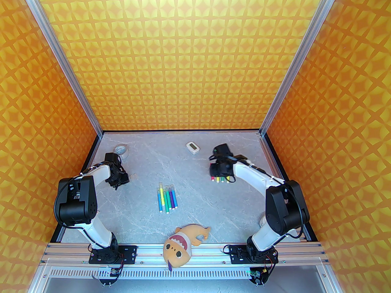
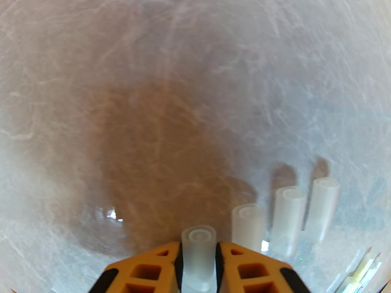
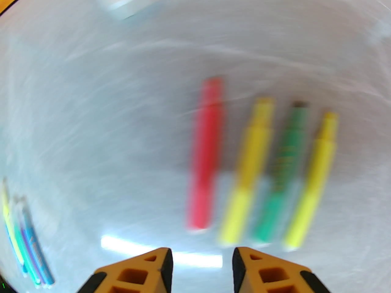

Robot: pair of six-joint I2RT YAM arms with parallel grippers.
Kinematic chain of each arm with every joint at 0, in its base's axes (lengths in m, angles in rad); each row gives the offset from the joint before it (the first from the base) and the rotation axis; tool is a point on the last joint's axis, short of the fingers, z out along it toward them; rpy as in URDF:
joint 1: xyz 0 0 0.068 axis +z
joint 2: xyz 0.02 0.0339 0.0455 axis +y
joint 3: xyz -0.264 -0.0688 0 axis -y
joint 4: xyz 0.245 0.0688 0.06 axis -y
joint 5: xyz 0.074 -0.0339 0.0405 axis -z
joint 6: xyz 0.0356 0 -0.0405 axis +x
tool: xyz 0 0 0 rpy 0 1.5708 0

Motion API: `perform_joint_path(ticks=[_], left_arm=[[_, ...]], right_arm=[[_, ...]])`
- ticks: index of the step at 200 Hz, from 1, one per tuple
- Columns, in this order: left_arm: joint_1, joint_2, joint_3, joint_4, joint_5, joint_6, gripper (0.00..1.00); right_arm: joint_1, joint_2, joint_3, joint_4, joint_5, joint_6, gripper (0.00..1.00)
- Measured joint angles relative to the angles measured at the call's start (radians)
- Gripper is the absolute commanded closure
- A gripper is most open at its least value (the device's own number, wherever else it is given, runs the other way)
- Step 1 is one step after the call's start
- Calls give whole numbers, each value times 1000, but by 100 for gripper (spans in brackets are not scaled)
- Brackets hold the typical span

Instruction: Open the pen caps

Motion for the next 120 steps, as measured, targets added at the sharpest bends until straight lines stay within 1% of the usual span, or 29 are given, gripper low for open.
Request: perform_joint_path(ticks=[42,83,108,120], left_arm=[[0,-39,-22,6,14,-3,72],[0,-88,-47,23,18,-9,72],[0,-135,-54,27,18,-10,70],[-1,-157,-56,33,18,-9,68]], right_arm=[[141,10,23,-15,-22,12,60],[280,70,70,-16,-42,42,60],[341,120,86,-16,-57,62,60],[362,140,89,-16,-64,72,60]])
